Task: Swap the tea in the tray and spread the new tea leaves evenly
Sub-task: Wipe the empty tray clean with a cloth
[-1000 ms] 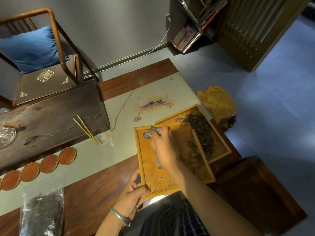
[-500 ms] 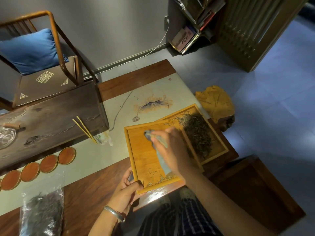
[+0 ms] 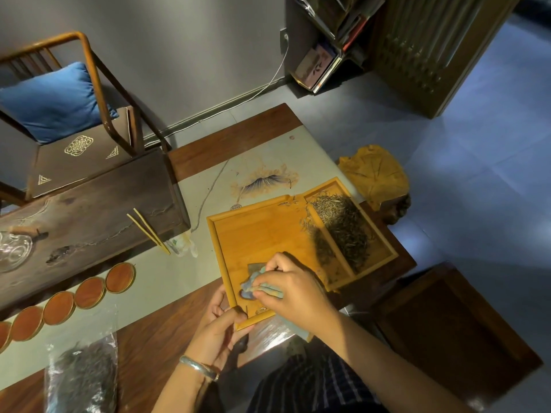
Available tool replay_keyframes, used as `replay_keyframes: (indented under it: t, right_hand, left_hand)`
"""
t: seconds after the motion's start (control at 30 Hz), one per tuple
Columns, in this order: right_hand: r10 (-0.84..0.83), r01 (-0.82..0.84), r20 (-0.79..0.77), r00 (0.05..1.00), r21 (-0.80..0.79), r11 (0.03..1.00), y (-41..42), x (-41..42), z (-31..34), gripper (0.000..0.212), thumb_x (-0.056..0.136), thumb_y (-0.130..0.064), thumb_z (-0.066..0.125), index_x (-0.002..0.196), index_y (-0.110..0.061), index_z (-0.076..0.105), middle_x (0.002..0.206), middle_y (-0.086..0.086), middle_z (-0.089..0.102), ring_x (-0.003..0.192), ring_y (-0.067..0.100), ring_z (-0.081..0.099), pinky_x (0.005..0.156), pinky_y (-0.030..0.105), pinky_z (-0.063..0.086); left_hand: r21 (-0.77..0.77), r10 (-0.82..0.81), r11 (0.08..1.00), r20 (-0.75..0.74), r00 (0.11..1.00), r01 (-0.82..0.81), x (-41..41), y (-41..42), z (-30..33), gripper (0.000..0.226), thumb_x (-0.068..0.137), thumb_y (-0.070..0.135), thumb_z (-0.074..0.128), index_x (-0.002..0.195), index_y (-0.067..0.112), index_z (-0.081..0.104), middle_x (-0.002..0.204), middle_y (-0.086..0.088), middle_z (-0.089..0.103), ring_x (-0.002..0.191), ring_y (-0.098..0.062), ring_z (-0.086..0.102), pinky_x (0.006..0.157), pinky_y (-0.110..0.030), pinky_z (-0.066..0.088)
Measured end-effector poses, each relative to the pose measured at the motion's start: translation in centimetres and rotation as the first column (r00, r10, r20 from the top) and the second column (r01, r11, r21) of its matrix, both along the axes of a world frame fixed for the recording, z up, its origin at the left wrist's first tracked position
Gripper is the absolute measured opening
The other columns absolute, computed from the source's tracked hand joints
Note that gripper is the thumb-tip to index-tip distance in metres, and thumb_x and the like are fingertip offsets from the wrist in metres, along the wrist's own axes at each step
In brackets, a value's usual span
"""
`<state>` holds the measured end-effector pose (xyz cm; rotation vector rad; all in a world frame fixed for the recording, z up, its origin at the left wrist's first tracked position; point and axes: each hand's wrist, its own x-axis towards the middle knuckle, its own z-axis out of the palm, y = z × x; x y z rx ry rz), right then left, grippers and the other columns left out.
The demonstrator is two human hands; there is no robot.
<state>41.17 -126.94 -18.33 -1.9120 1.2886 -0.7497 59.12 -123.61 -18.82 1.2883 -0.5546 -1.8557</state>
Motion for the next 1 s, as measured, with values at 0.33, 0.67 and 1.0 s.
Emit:
replay_keyframes:
  t: [0.33, 0.67, 1.0]
  right_hand:
    - [-0.091, 0.091, 0.008, 0.996, 0.000, 0.996, -2.5, -3.4, -0.1, 0.019, 0.082, -0.028, 0.071, 0.098, -0.018, 0.073, 0.094, -0.006, 0.050, 0.084, 0.008, 0.052, 0.069, 0.027, 0.045]
    - [0.245, -0.245, 0.013, 0.970, 0.033, 0.969, -1.1, -0.2, 1.2, 0.025, 0.091, -0.026, 0.061, 0.114, -0.027, 0.070, 0.097, -0.002, 0.048, 0.085, 0.016, 0.056, 0.069, 0.042, 0.050]
    - [0.270, -0.251, -0.146, 0.952, 0.137, 0.958, -2.4, -5.3, 0.2, 0.018, 0.084, -0.030, 0.066, 0.099, -0.029, 0.074, 0.093, -0.010, 0.045, 0.081, 0.004, 0.047, 0.067, 0.024, 0.041]
  left_hand:
    - [0.083, 0.006, 0.997, 0.050, 0.999, -0.010, 0.6, -0.4, 0.1, 0.066, 0.070, -0.016, 0.051, 0.129, 0.012, 0.049, 0.095, -0.011, 0.074, 0.078, -0.024, 0.073, 0.056, -0.027, 0.059]
    - [0.068, 0.000, 0.998, -0.055, 0.999, 0.004, 0.0, -0.8, 0.0, 0.059, 0.069, -0.009, 0.060, 0.123, 0.013, 0.057, 0.108, -0.018, 0.070, 0.086, -0.028, 0.072, 0.064, -0.031, 0.059]
    - [0.106, 0.042, 0.994, -0.100, 0.994, -0.031, 1.2, 0.0, -0.6, 0.065, 0.070, -0.013, 0.055, 0.129, 0.014, 0.053, 0.108, -0.019, 0.069, 0.079, -0.031, 0.072, 0.058, -0.032, 0.061]
